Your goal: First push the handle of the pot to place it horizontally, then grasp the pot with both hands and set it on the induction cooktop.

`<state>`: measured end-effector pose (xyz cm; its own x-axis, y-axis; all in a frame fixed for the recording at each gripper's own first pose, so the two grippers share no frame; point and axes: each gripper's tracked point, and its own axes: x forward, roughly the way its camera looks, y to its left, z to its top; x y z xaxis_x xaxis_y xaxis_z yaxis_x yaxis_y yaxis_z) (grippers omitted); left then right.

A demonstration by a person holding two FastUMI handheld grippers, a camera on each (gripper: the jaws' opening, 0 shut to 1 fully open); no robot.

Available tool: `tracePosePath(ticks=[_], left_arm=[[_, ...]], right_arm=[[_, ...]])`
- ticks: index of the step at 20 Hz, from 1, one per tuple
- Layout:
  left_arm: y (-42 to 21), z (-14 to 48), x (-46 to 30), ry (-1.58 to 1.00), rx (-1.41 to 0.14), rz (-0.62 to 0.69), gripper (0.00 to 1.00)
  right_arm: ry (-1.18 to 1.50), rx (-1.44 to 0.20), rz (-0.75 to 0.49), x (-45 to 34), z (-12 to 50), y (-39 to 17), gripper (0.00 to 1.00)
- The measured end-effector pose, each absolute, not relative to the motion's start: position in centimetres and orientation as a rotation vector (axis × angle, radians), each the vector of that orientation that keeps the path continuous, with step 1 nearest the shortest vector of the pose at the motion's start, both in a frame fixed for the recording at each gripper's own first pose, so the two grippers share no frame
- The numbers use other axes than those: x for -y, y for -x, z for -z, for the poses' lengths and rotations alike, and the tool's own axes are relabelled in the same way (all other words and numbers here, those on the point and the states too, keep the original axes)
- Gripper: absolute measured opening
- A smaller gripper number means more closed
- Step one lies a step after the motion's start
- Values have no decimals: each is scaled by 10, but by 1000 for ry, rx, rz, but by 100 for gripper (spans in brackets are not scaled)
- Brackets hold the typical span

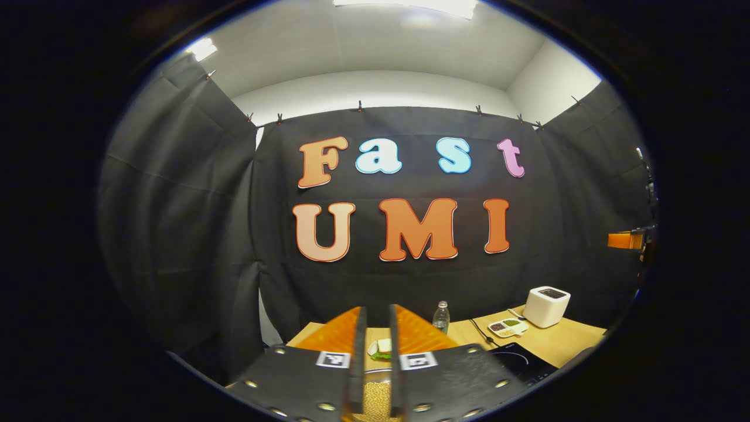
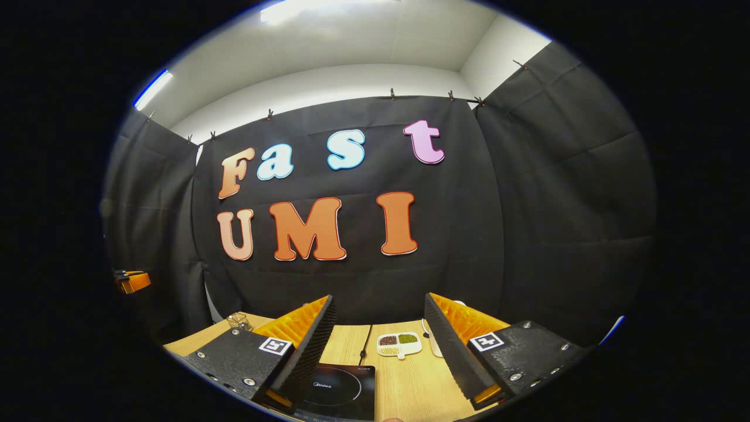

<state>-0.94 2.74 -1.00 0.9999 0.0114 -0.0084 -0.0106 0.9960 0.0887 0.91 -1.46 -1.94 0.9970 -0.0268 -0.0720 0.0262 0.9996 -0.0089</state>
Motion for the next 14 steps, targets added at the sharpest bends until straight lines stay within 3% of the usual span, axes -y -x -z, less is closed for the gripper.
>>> tracePosePath(ticks=[2,14], left_arm=[[12,15,-29,-87,-21,-20,2],[51,75,-40,-132,-99,-31,2]], right_arm=[[8,-76,24,14,21,-11,95],[42,-81,24,3,30,-17,95]])
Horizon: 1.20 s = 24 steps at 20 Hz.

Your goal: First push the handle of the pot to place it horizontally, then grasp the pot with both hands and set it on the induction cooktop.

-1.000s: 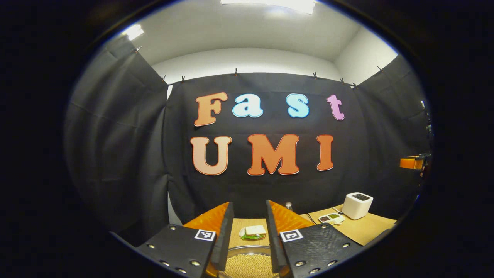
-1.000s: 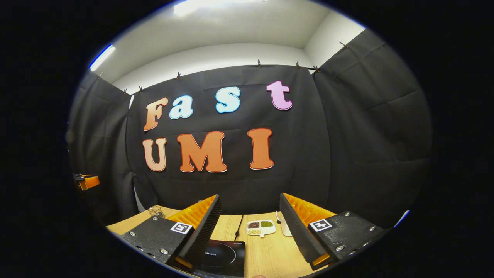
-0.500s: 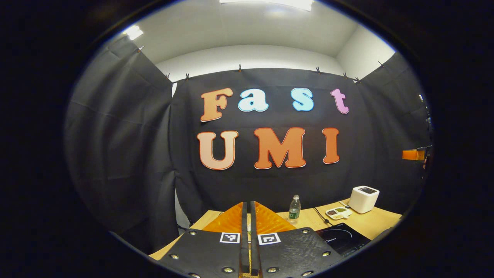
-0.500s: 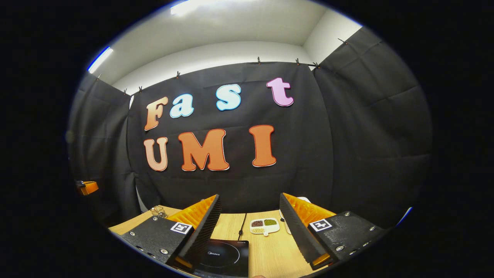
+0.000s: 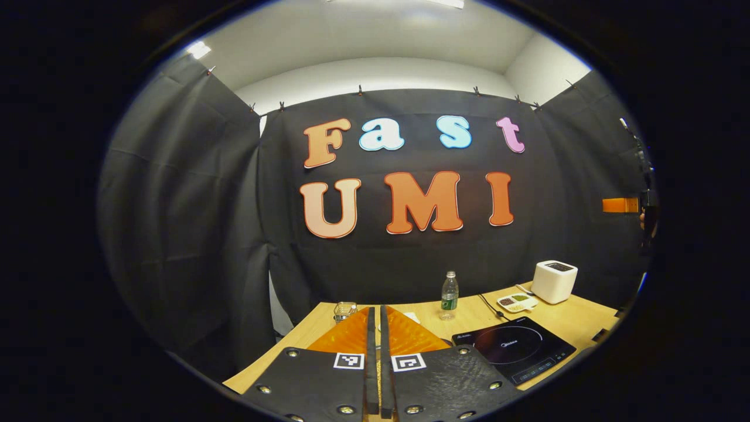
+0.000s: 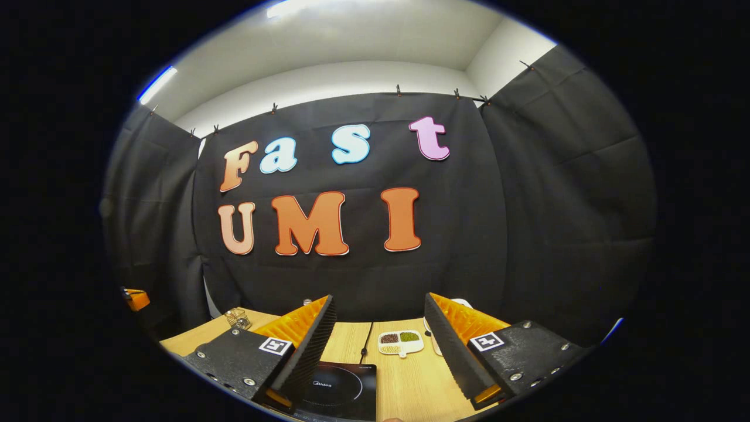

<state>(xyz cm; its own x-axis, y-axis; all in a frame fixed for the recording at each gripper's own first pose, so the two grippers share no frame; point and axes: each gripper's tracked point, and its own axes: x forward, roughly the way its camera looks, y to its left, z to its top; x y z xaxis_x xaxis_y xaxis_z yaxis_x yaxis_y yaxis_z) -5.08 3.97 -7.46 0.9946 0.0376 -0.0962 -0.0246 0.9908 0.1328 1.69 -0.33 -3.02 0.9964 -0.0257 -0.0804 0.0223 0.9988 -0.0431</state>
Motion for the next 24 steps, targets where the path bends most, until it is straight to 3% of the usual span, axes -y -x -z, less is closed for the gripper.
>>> tracePosePath(ticks=[7,8,13,24], left_arm=[[79,126,-56,-148,-177,-64,2],[83,134,-55,-139,-191,-60,6],[100,164,-65,-92,-248,-74,0],[129,239,-66,14,-405,-84,3]], right_arm=[[45,-89,13,-5,37,-20,95],[46,-90,11,-6,37,-21,95],[44,-101,2,-15,43,-24,95],[67,-103,8,-24,50,-29,95]])
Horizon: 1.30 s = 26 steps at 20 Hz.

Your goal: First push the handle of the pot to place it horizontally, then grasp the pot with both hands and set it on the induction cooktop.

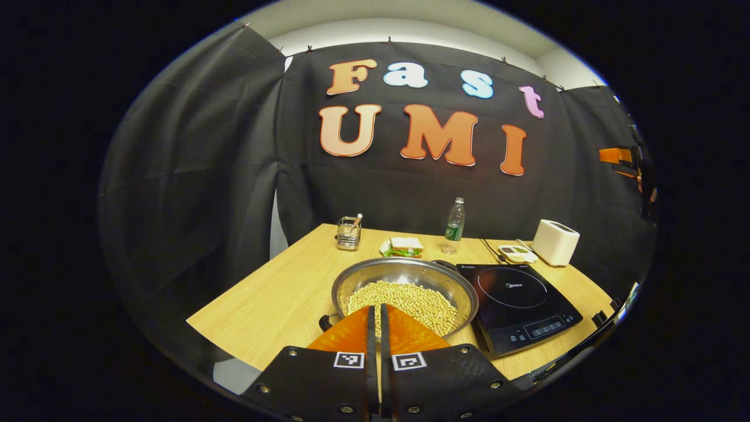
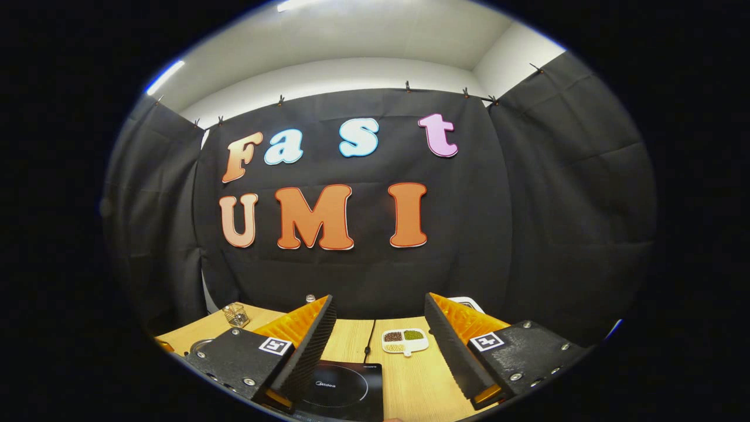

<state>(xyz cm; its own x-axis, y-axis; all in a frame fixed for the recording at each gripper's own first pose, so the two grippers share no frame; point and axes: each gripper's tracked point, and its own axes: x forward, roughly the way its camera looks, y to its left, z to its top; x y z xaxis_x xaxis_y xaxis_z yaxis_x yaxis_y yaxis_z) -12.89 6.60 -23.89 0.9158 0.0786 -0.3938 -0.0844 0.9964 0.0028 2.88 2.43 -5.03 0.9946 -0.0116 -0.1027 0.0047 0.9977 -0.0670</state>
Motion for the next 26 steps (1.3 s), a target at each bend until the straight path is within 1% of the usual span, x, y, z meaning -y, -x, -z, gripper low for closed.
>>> tracePosePath(ticks=[9,17,18,19,20,26], left_arm=[[146,297,-74,68,-531,-96,3],[145,345,-78,76,-633,-95,3],[144,349,-81,81,-645,-97,0],[142,354,-83,84,-653,-103,3],[140,358,-87,87,-661,-115,3],[125,361,-104,68,-663,-145,3]], right_arm=[[54,-130,-8,-36,60,-35,95],[45,-154,1,-42,71,-42,95],[45,-155,2,-42,71,-43,100],[47,-157,5,-41,72,-44,100],[48,-160,9,-41,73,-44,95],[41,-156,25,-40,74,-47,95]])
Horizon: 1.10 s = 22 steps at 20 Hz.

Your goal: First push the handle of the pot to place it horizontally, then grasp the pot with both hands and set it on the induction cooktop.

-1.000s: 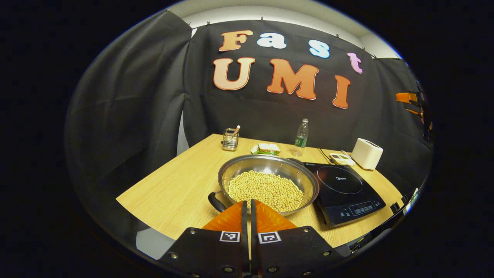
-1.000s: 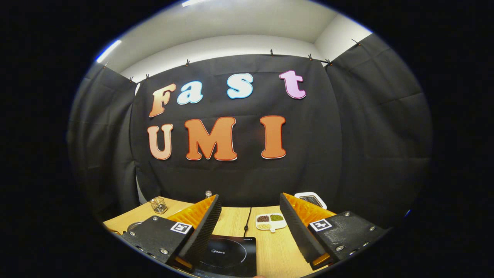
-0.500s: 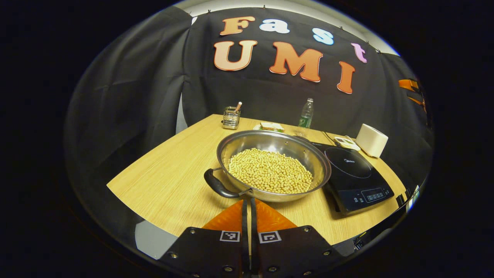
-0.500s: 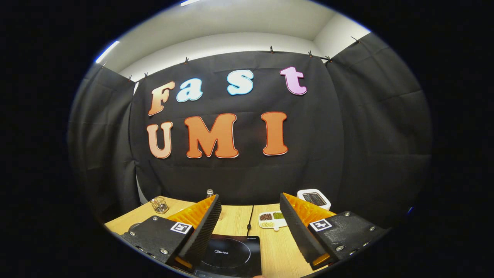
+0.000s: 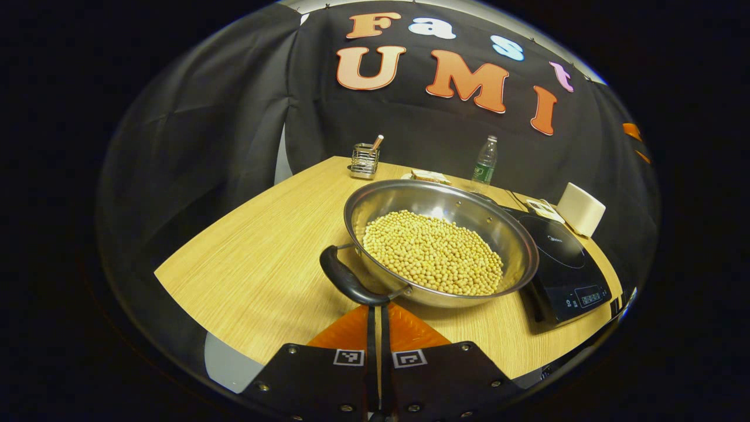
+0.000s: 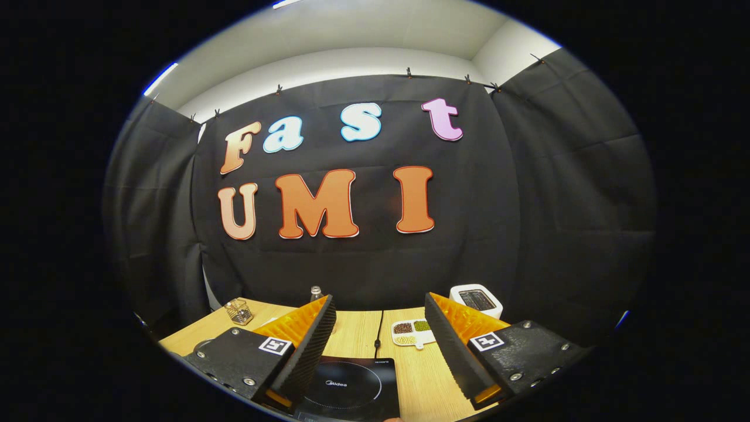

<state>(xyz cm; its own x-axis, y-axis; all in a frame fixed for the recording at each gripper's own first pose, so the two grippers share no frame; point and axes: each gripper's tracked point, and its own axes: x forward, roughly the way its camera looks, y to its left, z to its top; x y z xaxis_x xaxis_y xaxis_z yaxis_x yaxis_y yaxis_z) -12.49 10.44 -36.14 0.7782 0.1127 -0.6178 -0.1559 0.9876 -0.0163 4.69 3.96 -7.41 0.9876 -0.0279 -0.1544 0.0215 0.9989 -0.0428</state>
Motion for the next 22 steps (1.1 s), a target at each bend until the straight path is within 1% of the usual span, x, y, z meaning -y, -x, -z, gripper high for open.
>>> tracePosePath(ticks=[1,2,4,5,6,10,11,12,17,18,19,20,22], left_arm=[[124,362,-106,70,-669,-144,3],[123,363,-108,68,-672,-147,0],[119,361,-113,64,-669,-148,7],[118,362,-117,65,-671,-152,0],[115,361,-120,67,-669,-156,3],[107,362,-135,54,-679,-169,4],[104,363,-140,46,-678,-169,0],[101,363,-145,35,-680,-168,3],[88,364,-163,-7,-680,-168,3],[85,364,-166,-8,-678,-168,0],[82,365,-169,-5,-677,-167,0],[79,365,-172,3,-677,-167,3],[73,366,-177,12,-674,-166,4]], right_arm=[[39,-155,26,-40,74,-47,95],[37,-154,28,-40,74,-47,95],[39,-150,34,-39,73,-47,95],[42,-147,37,-39,73,-48,95],[45,-145,40,-39,73,-47,95],[43,-147,41,-40,75,-48,95],[43,-148,41,-41,75,-48,95],[43,-148,43,-41,75,-49,95],[45,-156,48,-42,81,-50,95],[43,-159,48,-43,82,-51,95],[43,-163,49,-44,84,-52,95],[42,-166,49,-44,86,-51,95],[40,-174,52,-45,90,-53,95]])
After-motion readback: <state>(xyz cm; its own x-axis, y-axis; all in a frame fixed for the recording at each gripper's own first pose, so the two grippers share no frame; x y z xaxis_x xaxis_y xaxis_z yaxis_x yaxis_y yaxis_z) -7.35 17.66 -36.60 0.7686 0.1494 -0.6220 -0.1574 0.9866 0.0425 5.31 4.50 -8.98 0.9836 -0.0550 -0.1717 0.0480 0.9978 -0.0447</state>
